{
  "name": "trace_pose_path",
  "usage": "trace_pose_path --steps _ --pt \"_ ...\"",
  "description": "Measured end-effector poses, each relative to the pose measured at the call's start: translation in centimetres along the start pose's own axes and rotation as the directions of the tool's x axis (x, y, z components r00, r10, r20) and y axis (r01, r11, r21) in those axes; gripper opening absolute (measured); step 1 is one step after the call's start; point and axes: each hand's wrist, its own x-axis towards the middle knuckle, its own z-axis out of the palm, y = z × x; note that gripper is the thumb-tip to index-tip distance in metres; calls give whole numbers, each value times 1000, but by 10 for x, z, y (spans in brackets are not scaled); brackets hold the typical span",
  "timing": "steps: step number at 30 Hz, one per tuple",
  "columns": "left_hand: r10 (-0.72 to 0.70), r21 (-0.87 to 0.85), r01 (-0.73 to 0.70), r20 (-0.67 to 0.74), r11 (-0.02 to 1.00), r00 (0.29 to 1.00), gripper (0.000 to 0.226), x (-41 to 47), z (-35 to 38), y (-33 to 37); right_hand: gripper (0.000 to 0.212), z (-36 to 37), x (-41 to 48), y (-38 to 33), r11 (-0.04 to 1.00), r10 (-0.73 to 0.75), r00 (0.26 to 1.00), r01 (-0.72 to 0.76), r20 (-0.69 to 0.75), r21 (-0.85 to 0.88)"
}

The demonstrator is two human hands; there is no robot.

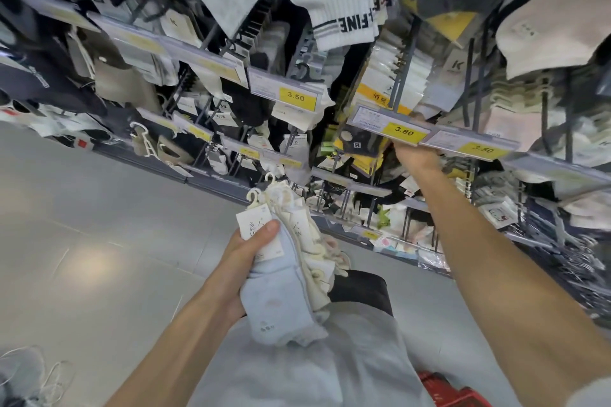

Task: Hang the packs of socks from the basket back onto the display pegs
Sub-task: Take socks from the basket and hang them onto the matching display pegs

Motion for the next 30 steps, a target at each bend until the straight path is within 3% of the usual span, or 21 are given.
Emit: trace_pose_path --steps 3,5,7,9,12,15,20,25,30 --pt "25 24 -24 -27 999 999 47 -2 0 5 42 11 -19 10 974 -227 971 225 -74 -37" --pt "39 36 -38 -41 999 998 46 -4 0 7 55 19 -51 23 965 -253 966 256 -62 63" --pt "57 46 -55 -51 997 997 53 -3 1 9 56 24 -98 37 936 -305 952 297 18 191" --pt "86 48 -83 -56 995 995 62 -5 7 12 54 29 -155 42 876 -449 877 396 169 275" --pt "122 11 -122 18 992 992 61 -3 14 13 80 53 -211 41 830 -547 776 452 313 327" --pt "33 13 -33 37 999 999 64 -3 15 7 89 76 -225 51 850 -524 816 480 245 219" --pt "-242 69 242 2 968 970 53 -15 -17 -37 85 101 -227 113 968 -246 863 194 440 161" --pt "-293 95 282 123 955 948 53 -22 -40 -35 73 116 -229 129 934 -227 899 91 374 346" --pt "-322 141 299 193 944 927 58 -32 -70 -43 63 126 -246 143 935 -243 888 107 391 338"
